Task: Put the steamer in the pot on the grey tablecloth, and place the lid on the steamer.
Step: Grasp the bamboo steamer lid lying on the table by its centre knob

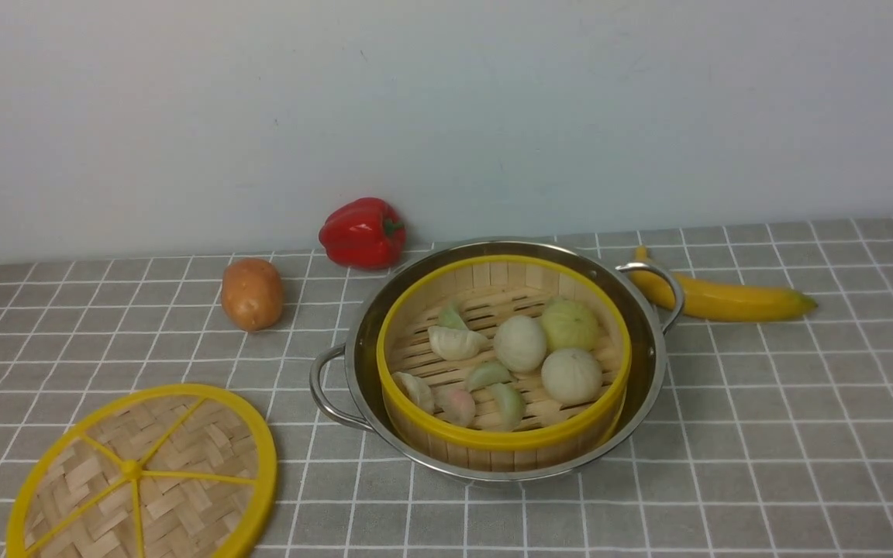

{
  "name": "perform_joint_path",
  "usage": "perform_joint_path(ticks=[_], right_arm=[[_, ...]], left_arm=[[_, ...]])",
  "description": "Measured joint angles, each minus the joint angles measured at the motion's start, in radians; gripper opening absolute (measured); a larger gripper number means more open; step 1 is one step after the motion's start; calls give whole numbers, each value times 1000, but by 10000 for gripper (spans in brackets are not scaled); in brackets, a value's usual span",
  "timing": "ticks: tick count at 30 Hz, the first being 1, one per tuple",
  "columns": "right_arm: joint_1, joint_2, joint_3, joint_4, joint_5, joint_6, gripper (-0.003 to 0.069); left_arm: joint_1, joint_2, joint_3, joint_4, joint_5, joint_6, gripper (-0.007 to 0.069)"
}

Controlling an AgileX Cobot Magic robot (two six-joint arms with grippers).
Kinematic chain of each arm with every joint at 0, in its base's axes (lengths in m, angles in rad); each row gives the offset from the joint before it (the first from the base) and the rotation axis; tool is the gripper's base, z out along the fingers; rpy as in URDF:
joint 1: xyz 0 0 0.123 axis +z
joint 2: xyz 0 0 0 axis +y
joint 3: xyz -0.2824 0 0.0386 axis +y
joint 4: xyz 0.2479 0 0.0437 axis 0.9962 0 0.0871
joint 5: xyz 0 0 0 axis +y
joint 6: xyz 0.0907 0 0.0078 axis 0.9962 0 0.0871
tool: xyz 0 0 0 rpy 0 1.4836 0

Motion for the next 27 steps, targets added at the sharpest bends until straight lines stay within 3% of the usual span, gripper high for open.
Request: perform_joint_path(ticks=[15,20,27], right_arm=[[0,0,0,0,0,4,216],[0,0,0,0,0,4,232],[0,0,0,0,0,4,239]], left_arm=[[0,0,0,-30,-37,-2,243],[0,0,0,-290,-216,-53,243],[0,0,0,-479,-369,-62,243]])
